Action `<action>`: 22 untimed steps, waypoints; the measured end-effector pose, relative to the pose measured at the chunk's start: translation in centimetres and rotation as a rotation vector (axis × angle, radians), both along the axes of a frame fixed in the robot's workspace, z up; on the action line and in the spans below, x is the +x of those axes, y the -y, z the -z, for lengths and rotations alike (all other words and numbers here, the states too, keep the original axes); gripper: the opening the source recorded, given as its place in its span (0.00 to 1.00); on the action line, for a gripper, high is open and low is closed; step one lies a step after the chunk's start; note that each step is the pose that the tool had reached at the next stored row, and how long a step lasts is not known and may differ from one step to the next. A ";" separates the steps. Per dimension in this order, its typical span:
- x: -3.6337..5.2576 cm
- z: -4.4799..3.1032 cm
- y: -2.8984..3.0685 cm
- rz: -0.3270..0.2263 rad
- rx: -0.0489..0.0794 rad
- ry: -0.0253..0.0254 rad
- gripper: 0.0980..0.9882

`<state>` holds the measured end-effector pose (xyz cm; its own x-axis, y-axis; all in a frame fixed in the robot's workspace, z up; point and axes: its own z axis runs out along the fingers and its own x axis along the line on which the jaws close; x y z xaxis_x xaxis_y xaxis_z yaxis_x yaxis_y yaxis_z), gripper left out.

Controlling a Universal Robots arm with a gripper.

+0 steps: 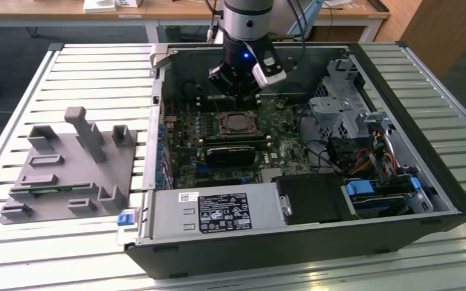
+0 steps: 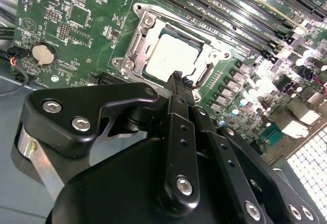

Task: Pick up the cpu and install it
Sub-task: 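Install the first cpu locking lever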

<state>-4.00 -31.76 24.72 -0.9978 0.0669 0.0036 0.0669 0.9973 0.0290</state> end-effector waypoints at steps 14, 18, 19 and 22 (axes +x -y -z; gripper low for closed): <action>-0.54 0.00 0.00 0.000 0.000 0.0002 0.01; -0.56 -0.15 0.01 0.000 0.000 0.0002 0.01; -0.55 -0.26 0.00 0.000 0.000 0.0004 0.01; -0.56 -0.75 0.00 0.000 0.000 0.0003 0.01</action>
<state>-4.56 -31.76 25.48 -0.9978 0.0665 0.0033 0.0666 0.9974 0.0290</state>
